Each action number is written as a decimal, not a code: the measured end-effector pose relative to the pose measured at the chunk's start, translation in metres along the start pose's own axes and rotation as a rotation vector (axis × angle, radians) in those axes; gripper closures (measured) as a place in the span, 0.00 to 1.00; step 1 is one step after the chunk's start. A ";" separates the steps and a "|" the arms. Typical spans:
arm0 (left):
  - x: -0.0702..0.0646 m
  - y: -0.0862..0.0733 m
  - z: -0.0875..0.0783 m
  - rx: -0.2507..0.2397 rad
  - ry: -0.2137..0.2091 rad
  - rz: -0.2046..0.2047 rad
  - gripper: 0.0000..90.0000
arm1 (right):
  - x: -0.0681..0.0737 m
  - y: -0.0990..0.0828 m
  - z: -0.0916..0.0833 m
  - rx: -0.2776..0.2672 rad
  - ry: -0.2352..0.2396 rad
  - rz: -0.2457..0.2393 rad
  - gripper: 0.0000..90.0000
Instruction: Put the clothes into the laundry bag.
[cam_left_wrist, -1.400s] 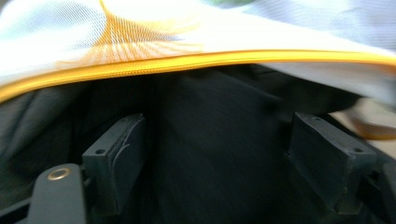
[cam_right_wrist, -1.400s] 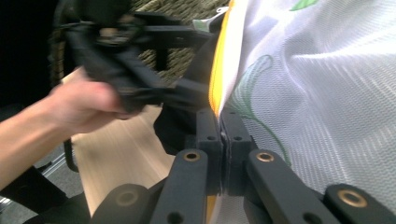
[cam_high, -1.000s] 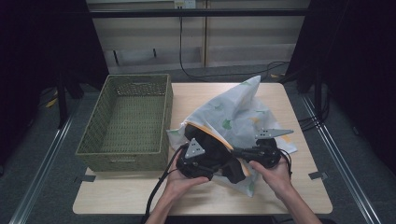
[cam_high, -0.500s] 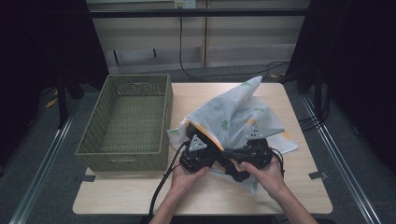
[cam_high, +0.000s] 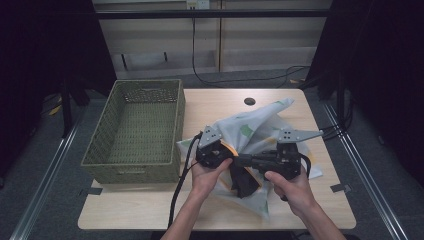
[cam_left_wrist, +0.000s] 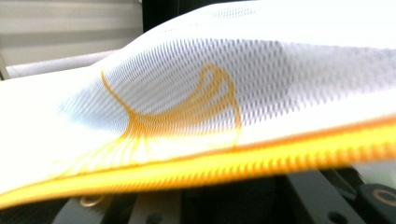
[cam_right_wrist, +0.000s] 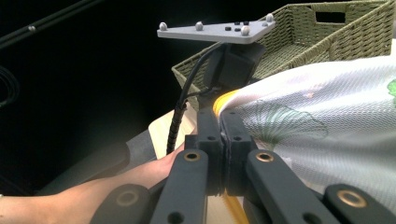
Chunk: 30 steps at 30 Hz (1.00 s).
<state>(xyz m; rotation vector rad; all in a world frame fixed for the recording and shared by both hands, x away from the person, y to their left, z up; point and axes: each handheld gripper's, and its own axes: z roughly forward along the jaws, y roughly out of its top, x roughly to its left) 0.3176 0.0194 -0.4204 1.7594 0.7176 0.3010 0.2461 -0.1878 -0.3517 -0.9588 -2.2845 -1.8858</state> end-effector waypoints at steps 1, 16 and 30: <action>0.000 -0.003 0.002 0.006 0.002 0.009 0.81 | -0.001 -0.002 0.000 0.003 0.009 0.015 0.99; 0.021 -0.068 0.038 0.274 0.018 0.001 0.54 | -0.048 -0.066 0.013 0.182 -0.116 0.127 0.99; 0.018 -0.078 -0.031 0.274 0.012 0.040 0.23 | -0.053 -0.063 0.018 0.221 -0.215 0.057 0.92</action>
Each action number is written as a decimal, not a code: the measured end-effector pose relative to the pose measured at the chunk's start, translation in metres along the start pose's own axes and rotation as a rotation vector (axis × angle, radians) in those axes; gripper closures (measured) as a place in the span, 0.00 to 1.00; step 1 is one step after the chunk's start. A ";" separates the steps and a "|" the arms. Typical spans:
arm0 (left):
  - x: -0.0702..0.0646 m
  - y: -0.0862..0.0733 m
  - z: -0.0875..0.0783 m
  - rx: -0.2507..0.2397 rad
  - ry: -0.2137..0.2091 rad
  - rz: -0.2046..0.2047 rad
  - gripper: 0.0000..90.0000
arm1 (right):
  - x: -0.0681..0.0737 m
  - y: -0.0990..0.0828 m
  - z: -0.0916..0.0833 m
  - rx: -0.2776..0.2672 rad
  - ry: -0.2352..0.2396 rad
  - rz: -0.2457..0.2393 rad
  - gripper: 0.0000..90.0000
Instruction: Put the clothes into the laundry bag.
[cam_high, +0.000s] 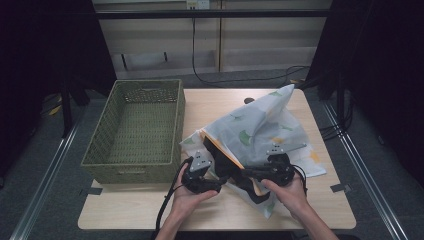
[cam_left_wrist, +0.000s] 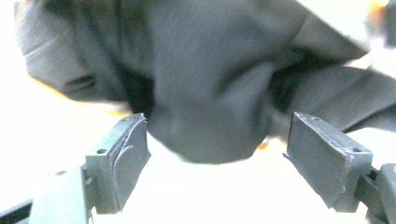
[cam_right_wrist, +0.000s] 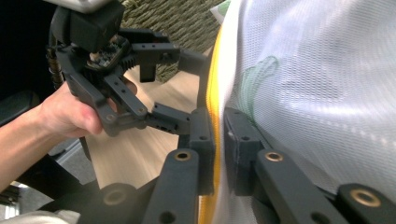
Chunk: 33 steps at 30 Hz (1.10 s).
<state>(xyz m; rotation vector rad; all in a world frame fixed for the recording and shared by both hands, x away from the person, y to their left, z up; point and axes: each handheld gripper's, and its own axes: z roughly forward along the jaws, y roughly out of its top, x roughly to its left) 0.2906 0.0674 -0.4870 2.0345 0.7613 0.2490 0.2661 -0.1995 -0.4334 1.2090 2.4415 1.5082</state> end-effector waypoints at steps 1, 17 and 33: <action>0.003 -0.002 0.002 0.008 0.004 -0.019 0.26 | 0.001 0.002 0.000 0.000 0.002 -0.007 0.91; -0.003 0.016 0.032 -0.001 -0.097 -0.060 0.87 | 0.001 0.041 0.031 0.026 -0.112 -0.133 0.79; -0.009 0.019 0.047 -0.008 -0.125 -0.053 0.87 | -0.007 0.033 0.042 0.085 -0.128 -0.141 1.00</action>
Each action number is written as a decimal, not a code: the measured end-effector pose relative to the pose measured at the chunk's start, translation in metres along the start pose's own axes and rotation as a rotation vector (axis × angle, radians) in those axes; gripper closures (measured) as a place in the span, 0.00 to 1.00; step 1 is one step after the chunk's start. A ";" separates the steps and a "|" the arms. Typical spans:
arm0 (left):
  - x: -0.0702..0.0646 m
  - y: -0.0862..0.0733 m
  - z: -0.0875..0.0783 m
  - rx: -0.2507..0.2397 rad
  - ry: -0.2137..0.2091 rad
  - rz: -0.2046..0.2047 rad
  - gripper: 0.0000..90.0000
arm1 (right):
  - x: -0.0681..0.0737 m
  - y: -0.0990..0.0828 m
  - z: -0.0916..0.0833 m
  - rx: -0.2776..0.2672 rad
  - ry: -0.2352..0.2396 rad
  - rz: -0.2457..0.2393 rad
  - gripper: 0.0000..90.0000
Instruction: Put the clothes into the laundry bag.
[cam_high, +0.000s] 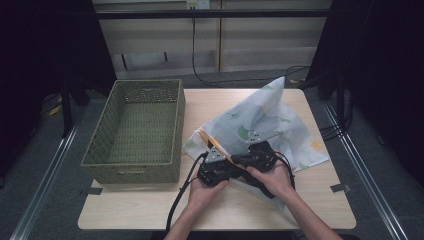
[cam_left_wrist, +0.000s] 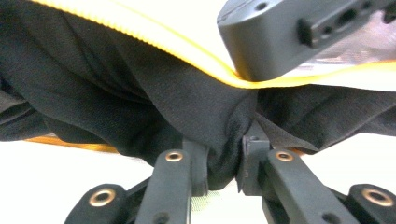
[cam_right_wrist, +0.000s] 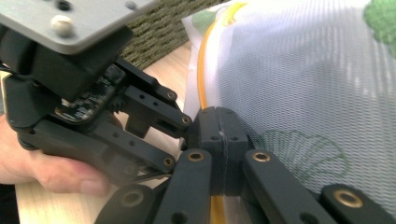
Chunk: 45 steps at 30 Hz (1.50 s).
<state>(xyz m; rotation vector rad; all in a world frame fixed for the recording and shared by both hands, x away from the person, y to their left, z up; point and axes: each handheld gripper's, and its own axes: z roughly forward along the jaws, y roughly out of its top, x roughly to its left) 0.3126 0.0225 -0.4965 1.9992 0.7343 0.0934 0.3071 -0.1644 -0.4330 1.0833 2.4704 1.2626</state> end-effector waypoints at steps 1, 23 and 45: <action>-0.001 0.000 0.000 -0.003 -0.004 -0.001 0.87 | 0.001 0.001 -0.002 -0.012 0.002 0.004 0.99; 0.001 0.002 -0.004 -0.014 -0.042 -0.011 0.92 | 0.005 -0.012 -0.025 -0.061 0.082 0.012 1.00; -0.003 -0.014 -0.045 -0.003 0.020 0.014 0.50 | -0.012 -0.015 0.003 0.038 0.000 0.052 1.00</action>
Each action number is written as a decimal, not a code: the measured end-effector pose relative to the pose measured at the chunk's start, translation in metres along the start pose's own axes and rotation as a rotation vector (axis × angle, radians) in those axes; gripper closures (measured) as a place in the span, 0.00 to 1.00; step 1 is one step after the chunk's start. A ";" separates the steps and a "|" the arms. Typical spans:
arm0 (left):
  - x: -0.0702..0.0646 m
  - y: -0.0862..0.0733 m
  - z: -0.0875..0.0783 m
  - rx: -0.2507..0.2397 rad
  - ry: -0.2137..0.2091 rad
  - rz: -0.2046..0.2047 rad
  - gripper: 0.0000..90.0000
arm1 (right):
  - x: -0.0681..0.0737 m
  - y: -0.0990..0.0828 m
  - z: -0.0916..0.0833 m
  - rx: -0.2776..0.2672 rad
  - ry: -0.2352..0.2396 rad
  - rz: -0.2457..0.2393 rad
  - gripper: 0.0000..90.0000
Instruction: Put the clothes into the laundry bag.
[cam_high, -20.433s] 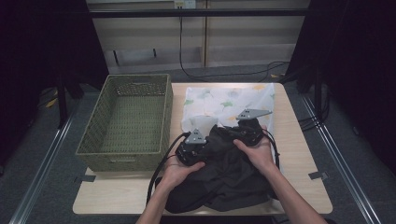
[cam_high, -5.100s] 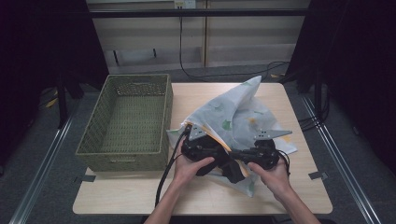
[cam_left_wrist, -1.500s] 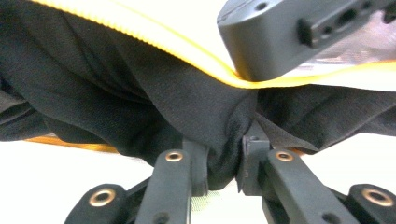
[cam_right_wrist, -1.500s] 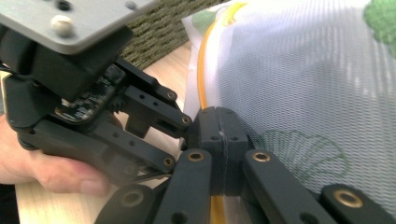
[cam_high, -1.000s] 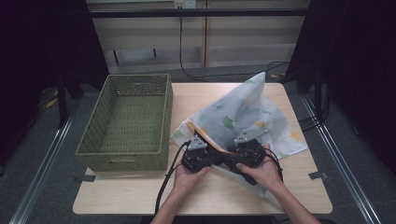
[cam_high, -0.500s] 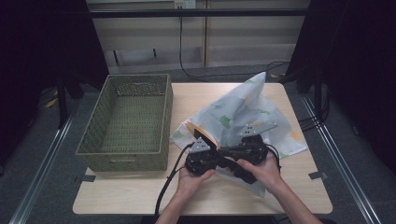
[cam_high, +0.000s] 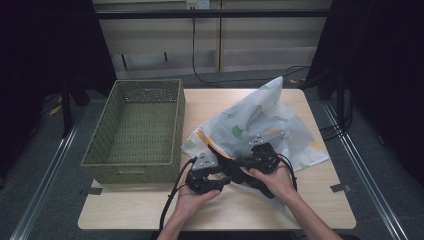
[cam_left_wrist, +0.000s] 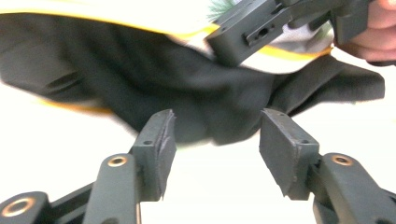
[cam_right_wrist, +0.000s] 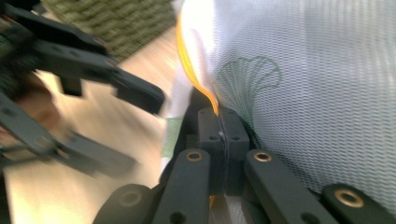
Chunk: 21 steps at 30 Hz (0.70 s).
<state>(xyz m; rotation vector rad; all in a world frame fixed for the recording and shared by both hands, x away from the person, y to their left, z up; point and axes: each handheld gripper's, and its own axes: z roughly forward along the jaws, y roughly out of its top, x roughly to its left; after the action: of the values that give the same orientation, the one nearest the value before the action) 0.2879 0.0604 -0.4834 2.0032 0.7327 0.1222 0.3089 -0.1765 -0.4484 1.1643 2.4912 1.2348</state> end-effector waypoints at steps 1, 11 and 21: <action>0.003 -0.001 0.000 0.006 0.013 -0.006 0.50 | -0.001 -0.002 0.000 0.000 -0.006 -0.002 1.00; 0.018 0.009 0.021 0.093 0.115 0.005 0.44 | -0.011 -0.014 -0.011 -0.009 -0.011 0.027 1.00; 0.016 0.003 0.036 0.225 0.089 0.095 0.20 | -0.009 -0.013 -0.012 -0.017 -0.014 0.017 1.00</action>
<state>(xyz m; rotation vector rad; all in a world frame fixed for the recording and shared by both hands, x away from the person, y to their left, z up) 0.3160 0.0404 -0.5034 2.2604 0.7341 0.1936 0.3028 -0.1949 -0.4521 1.1886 2.4617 1.2452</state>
